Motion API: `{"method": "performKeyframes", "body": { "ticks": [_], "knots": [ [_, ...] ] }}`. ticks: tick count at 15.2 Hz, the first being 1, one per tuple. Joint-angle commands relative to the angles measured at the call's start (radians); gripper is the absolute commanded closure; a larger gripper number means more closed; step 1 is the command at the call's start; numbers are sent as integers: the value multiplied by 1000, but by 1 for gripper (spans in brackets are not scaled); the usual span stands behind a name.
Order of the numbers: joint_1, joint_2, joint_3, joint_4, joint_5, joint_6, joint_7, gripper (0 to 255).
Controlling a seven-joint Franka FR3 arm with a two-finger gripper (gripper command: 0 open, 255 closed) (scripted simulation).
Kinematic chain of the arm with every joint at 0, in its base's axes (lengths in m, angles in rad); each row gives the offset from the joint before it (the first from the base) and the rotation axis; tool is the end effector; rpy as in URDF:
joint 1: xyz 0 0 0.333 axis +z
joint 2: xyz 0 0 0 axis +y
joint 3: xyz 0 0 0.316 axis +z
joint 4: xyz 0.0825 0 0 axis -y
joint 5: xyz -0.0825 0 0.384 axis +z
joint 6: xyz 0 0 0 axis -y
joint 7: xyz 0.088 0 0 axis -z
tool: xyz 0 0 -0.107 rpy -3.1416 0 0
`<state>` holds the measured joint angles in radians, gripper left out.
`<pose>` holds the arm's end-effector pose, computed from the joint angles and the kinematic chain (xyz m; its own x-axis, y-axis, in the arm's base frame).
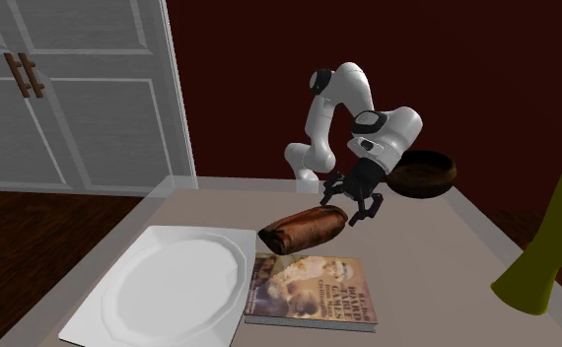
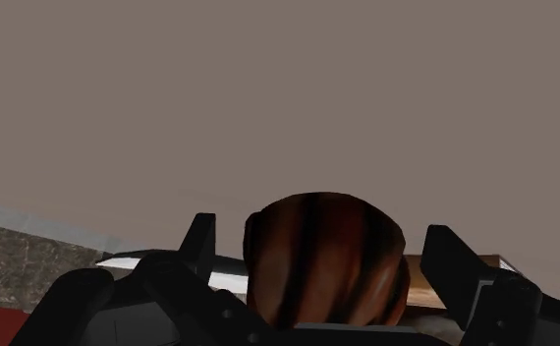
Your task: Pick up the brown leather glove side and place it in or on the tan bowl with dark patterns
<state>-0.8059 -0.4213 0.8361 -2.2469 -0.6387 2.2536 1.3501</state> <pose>0.4932 0.0337 0.5167 0.4094 -0.4989 0.7639 -0.8463 -0.5204 0.1138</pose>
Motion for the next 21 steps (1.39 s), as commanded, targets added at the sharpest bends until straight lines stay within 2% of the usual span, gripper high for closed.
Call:
{"method": "performKeyframes", "body": {
  "ticks": [1,10,21],
  "knots": [
    [5,5,11,-12,0,1,0,255],
    [5,8,13,-8,-2,-2,2,255],
    [38,-14,-40,96,58,-95,-114,255]
  ]
}}
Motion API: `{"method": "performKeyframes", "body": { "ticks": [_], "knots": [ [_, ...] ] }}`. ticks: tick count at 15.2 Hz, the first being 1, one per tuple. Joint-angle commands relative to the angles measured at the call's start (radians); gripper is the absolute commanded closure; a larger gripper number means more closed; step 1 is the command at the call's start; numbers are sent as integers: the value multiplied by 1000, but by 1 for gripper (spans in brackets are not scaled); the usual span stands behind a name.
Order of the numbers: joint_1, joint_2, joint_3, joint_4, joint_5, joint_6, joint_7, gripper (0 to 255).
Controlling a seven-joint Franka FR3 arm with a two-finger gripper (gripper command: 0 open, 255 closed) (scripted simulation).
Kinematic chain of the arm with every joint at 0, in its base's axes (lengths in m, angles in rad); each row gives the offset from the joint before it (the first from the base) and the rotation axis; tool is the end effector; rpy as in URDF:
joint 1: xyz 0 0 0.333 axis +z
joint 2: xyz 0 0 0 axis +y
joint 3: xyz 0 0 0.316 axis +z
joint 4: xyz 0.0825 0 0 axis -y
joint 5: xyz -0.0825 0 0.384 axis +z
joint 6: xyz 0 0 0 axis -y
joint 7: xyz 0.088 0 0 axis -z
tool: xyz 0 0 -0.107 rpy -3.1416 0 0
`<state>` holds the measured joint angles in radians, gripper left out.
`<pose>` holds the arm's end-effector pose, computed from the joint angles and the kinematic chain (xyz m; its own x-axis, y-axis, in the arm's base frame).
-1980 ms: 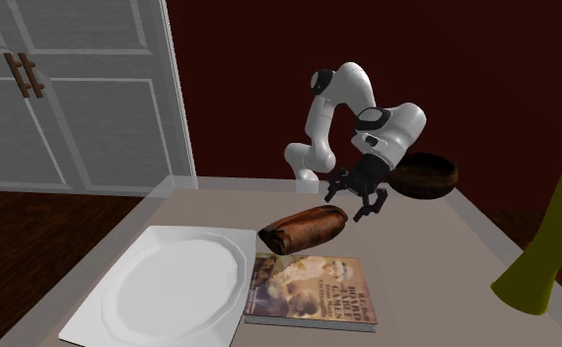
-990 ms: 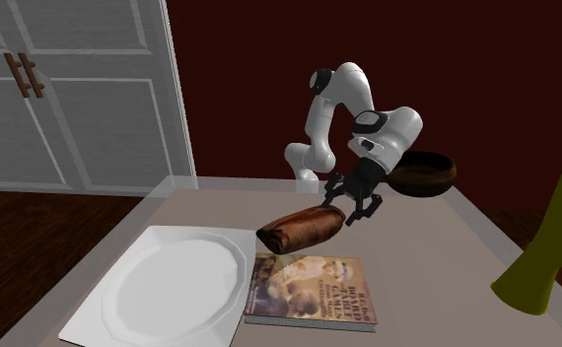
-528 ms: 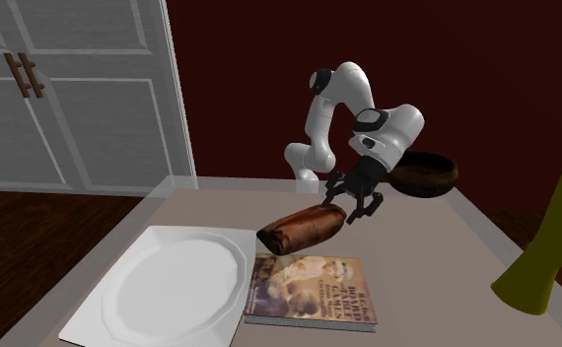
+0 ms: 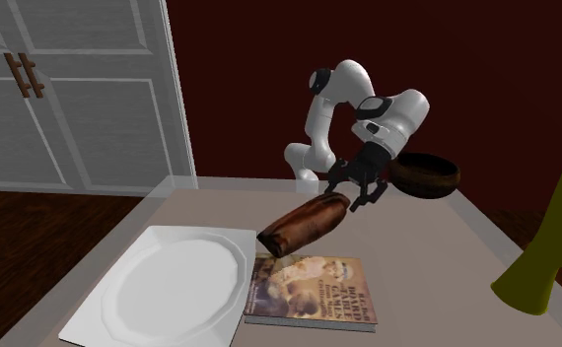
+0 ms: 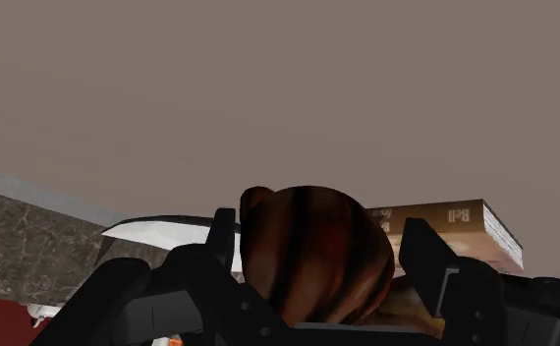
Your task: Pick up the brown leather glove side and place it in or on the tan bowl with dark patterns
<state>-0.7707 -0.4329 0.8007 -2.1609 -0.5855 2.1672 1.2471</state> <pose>0.4933 0.0401 0.5605 0.4292 -0.4943 0.7560 -0.8378 -0.5307 0.1286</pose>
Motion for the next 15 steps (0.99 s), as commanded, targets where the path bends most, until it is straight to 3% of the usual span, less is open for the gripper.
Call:
{"method": "performKeyframes", "body": {
  "ticks": [1,15],
  "knots": [
    [4,-4,-8,20,10,-17,-20,255],
    [8,7,-36,193,49,-149,-138,255]
  ]
}}
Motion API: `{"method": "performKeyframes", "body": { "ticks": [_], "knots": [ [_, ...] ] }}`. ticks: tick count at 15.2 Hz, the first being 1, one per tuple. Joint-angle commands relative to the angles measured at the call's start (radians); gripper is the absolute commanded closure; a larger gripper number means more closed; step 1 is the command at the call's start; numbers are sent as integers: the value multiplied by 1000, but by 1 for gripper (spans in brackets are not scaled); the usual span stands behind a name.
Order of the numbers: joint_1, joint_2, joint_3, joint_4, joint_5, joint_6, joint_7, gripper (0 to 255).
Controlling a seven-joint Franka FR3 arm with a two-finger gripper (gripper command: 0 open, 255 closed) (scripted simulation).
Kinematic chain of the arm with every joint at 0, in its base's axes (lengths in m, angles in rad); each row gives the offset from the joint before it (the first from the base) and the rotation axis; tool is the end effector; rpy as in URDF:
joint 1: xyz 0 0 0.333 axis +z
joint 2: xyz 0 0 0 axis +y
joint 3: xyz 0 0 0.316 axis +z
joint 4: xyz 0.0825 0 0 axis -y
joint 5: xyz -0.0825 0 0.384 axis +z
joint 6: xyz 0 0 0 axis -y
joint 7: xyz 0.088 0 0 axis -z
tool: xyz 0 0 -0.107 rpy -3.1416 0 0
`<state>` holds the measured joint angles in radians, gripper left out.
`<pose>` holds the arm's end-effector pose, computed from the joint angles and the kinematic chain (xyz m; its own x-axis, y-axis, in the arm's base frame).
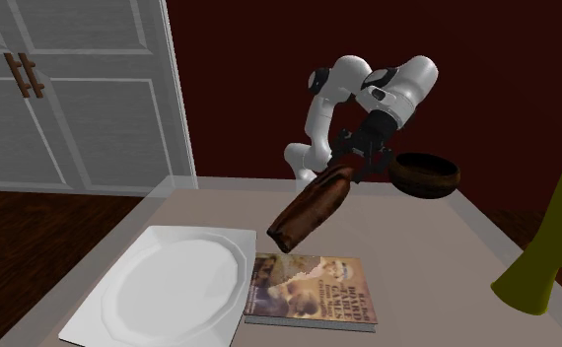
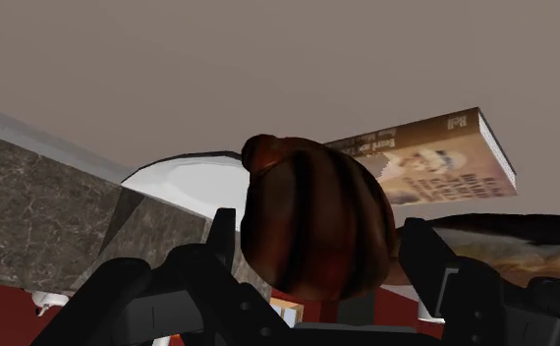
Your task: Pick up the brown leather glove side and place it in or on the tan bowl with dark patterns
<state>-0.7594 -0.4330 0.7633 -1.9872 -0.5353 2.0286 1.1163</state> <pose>0.4915 0.0407 0.6393 0.4293 -0.4945 0.7557 -0.8378 -0.5307 0.1287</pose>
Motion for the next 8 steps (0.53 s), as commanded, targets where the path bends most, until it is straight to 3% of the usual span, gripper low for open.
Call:
{"method": "performKeyframes", "body": {
  "ticks": [1,8],
  "knots": [
    [-4,9,1,33,0,-21,-15,255],
    [-1,10,10,113,15,-96,-47,255]
  ]
}}
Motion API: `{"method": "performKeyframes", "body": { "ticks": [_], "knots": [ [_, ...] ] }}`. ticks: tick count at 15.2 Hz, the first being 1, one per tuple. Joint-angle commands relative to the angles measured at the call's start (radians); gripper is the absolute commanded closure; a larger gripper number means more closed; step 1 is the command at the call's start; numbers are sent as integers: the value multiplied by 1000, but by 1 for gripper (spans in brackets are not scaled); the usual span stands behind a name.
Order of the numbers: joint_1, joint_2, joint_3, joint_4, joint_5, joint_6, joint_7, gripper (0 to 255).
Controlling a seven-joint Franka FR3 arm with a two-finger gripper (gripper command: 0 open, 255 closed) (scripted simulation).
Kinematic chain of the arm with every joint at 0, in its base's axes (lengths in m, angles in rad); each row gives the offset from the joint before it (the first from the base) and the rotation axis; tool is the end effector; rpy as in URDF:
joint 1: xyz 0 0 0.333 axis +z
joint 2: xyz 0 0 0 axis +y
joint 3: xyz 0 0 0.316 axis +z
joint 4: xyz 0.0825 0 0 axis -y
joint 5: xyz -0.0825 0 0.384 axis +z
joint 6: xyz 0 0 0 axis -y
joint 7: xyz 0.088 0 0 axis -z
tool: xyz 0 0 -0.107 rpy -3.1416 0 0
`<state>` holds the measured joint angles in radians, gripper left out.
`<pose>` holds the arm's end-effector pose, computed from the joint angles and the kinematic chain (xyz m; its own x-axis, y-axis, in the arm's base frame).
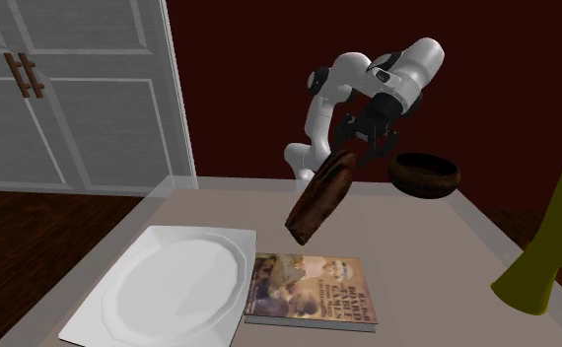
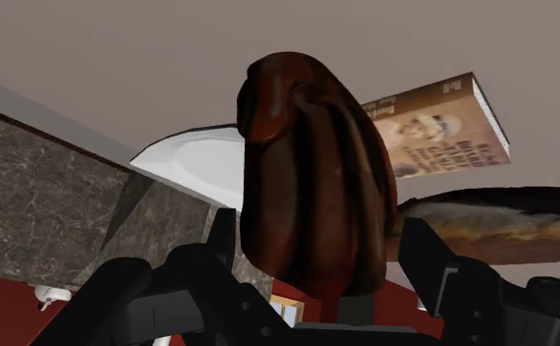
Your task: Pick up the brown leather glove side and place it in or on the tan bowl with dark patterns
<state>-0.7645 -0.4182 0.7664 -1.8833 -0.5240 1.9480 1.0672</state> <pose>0.4899 0.0451 0.6775 0.4294 -0.4948 0.7556 -0.8379 -0.5303 0.1289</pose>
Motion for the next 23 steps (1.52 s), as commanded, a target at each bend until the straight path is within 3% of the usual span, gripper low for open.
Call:
{"method": "performKeyframes", "body": {
  "ticks": [1,8,14,19,23],
  "knots": [
    [14,-20,16,4,14,-31,11,255],
    [76,-103,101,3,75,-154,86,255],
    [97,-138,210,53,120,-275,159,255],
    [78,-149,332,132,154,-383,223,255],
    [30,-154,454,221,182,-472,273,255]
  ]
}}
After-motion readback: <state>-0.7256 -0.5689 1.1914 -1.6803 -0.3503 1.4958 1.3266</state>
